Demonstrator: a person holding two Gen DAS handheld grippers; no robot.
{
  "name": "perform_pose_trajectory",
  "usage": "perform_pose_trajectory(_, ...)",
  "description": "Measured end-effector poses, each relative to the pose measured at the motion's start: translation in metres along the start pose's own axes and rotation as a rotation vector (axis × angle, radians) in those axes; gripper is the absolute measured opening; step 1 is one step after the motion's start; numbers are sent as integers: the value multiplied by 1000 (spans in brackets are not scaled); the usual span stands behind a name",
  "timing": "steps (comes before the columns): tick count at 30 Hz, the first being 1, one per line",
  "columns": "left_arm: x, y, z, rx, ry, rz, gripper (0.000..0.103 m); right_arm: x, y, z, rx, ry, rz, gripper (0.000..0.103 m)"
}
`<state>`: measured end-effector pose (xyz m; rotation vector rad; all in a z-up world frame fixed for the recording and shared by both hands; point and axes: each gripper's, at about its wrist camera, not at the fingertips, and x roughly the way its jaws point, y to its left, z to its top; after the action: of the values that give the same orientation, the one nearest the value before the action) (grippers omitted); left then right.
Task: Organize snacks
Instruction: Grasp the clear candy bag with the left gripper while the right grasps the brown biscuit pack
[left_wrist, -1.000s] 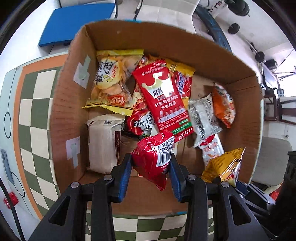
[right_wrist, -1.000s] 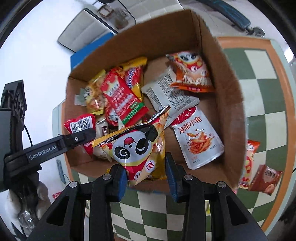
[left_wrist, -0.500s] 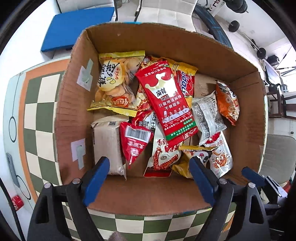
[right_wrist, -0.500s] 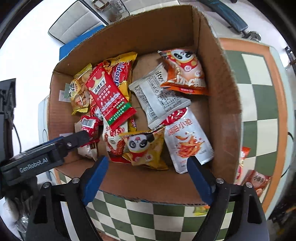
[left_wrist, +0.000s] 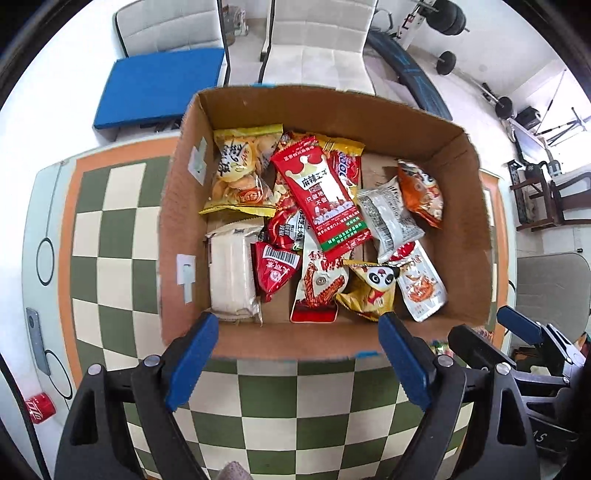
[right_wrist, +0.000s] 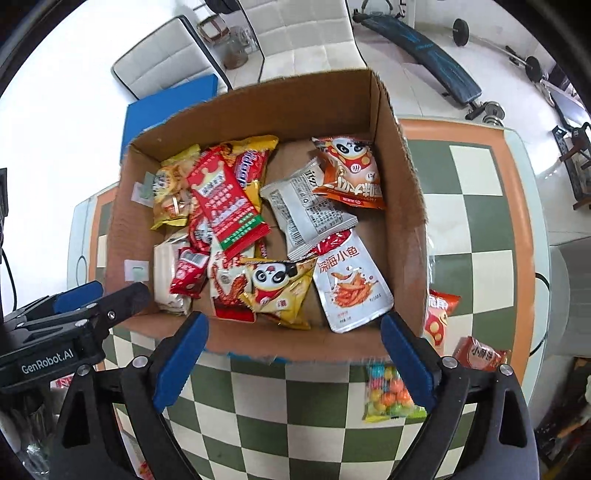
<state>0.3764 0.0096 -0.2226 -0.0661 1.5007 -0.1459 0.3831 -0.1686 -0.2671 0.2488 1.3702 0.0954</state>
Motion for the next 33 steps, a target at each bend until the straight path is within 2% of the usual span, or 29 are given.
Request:
perform_pose_trajectory(3,-22,-1,-10,25,-74,24,89,-16,7,-12,-18,-38,-18,96)
perform_pose_trajectory(4,-27,-1,-13,29,-88,27,94,-20,10,-16,-19,-48,-18,96)
perform_pose_trajectory(6,-40,-2,-19,45,-120,34,96,-33,15,-24,-27,-77,-30,97)
perform_pose_trajectory(7,-44,-2,-21,45,-182,61,96,-38,16,-27,-25,-89,-33,97)
perform_pose_trajectory(12,-70,-11,-40,81,-251,52,96,-70,18,-45,-6,-148,-1,97)
perform_pose_trajectory(15,-86,-23,-54,91,-295,57,96,-88,10,-59,13,-174,32,97)
perform_pose_trajectory(19,-90,-47,-79,70,-328,61,96,-106,-21,-82,66,-177,67,97)
perform_pose_trajectory(21,-79,-64,-90,61,-314,67,96,-107,-48,-94,103,-152,80,97)
perform_pose_trajectory(23,-59,-81,-97,57,-267,59,96,-103,-79,-104,131,-116,74,97)
perform_pose_trajectory(27,1,-116,-105,14,-139,56,96,-79,-136,-111,109,-21,-6,97)
perform_pose_trajectory(29,26,-130,-110,-6,-106,63,96,-59,-161,-108,55,49,-48,97)
perform_pose_trajectory(33,78,-157,-117,-48,-20,67,96,-12,-188,-97,-156,170,-183,97)
